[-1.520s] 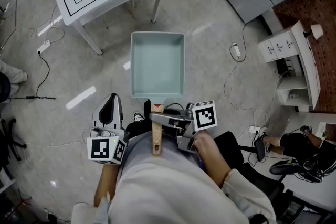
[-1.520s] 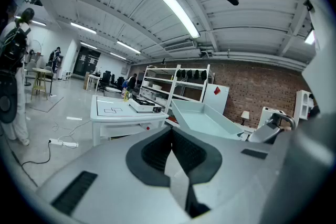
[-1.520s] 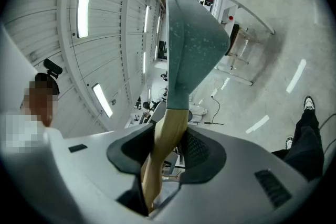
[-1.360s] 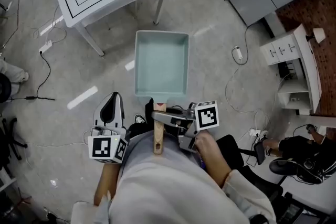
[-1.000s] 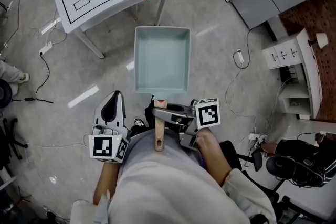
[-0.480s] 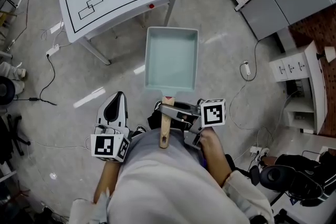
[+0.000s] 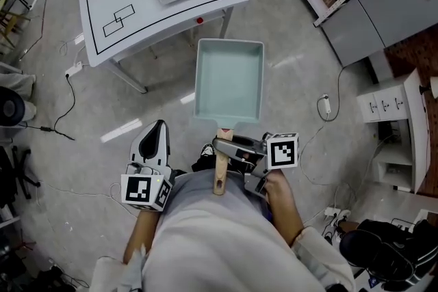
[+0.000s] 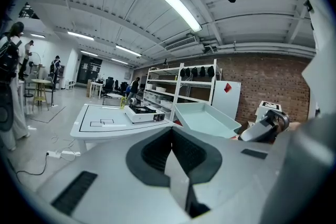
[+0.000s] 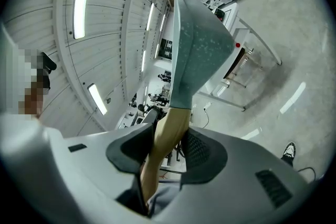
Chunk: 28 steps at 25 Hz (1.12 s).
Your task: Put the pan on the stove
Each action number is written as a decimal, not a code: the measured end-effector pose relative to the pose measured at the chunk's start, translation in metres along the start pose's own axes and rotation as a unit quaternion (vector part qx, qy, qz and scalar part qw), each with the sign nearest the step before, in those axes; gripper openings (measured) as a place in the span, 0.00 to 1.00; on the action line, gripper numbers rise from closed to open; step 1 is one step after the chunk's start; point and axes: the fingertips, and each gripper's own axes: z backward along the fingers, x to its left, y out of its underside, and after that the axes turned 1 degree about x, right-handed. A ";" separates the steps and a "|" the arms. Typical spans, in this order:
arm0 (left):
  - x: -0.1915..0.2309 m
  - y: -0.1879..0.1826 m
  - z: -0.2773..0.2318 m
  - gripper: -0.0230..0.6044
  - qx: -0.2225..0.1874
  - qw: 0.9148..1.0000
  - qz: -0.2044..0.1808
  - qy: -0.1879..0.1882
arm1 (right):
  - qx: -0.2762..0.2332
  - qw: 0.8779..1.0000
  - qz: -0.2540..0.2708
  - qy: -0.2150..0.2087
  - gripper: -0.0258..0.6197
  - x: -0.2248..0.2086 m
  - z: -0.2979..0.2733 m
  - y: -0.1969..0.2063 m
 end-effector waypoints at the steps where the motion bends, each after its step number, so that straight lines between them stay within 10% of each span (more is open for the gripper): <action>1: -0.003 -0.001 -0.006 0.05 -0.001 1.000 0.001 0.000 | 0.000 1.000 0.001 0.001 0.30 -0.002 0.004 -0.004; 28: 0.000 -0.016 -0.105 0.05 0.013 1.000 0.005 0.013 | 0.016 1.000 0.003 0.014 0.30 -0.037 0.012 -0.093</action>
